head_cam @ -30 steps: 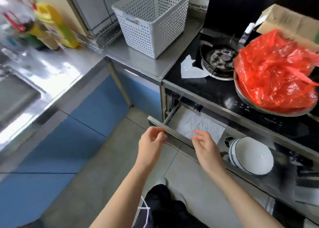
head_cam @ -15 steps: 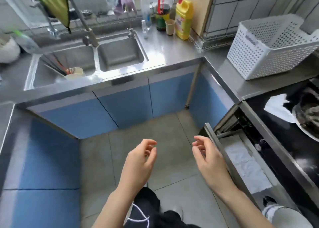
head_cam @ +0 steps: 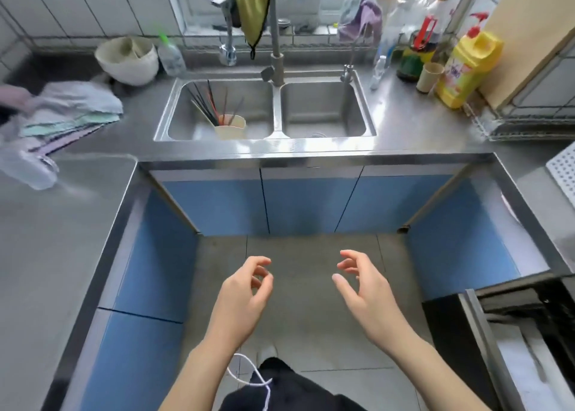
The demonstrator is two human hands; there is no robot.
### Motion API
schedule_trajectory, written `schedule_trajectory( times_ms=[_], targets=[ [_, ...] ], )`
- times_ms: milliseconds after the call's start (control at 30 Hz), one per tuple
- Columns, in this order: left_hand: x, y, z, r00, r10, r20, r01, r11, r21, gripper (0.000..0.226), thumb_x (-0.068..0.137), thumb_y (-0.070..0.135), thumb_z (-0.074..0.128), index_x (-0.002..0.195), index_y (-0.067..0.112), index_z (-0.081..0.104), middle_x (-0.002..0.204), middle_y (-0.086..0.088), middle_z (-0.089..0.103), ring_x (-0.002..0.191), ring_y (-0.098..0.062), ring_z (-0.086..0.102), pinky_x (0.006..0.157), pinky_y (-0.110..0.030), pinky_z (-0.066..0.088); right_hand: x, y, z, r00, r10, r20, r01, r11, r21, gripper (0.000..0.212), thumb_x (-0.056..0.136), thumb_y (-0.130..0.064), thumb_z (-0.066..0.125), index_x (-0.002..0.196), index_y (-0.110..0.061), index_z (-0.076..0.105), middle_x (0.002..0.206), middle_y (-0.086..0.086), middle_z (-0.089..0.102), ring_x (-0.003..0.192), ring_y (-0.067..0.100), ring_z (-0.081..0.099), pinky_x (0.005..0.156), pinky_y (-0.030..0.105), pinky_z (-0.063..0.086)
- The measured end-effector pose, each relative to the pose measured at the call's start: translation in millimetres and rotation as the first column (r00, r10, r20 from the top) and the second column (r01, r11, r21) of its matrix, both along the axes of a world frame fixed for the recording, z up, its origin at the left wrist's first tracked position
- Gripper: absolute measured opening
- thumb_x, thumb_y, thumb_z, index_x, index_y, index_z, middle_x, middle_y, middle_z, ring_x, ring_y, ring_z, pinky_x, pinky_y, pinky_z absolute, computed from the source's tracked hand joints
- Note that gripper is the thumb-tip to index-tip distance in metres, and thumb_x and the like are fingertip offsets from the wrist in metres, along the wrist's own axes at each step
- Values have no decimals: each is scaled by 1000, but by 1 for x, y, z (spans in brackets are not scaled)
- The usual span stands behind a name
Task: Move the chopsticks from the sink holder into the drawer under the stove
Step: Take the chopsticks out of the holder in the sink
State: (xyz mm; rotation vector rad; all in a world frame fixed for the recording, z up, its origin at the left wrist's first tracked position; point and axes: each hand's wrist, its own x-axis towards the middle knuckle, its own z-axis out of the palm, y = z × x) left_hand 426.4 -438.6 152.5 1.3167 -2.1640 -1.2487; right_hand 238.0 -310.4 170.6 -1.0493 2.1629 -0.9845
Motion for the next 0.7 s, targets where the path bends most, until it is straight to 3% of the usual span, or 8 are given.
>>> schedule_trajectory(
  times_ms=[100, 167, 433, 700],
  targets=[
    [7, -50, -1, 999, 27, 17, -27, 1000, -1, 19, 93, 23, 61, 109, 32, 60, 87, 18, 65, 82, 0, 58, 77, -22, 51, 3, -51, -2, 999, 30, -11, -30, 1000, -6, 35, 91, -28, 58, 124, -28, 45, 107, -16, 55, 106, -3, 50, 83, 10, 35],
    [8, -83, -1, 999, 44, 16, -44, 999, 0, 19, 93, 22, 61, 109, 33, 60, 87, 17, 66, 82, -1, 58, 76, -23, 51, 4, -83, -3, 999, 47, -9, -47, 999, -9, 35, 90, -30, 58, 124, -30, 45, 107, -17, 56, 107, -3, 51, 82, 13, 35],
    [-9, -203, 3, 992, 124, -17, -123, 990, 64, 18, 94, 24, 61, 108, 35, 60, 93, 14, 68, 84, 6, 60, 67, -7, 45, -18, -206, -5, 995, 83, 47, -82, 997, -11, 38, 89, -32, 59, 125, -28, 47, 108, -17, 57, 106, 1, 53, 85, 17, 38],
    [-54, -313, -2, 978, 210, 2, -209, 970, 128, 22, 93, 20, 60, 111, 33, 59, 105, 17, 66, 95, 0, 62, 65, -9, 44, -75, -340, -16, 985, 129, 112, -131, 991, 7, 45, 84, -38, 63, 125, -30, 46, 107, -18, 57, 106, 3, 52, 86, 23, 40]
  ],
)
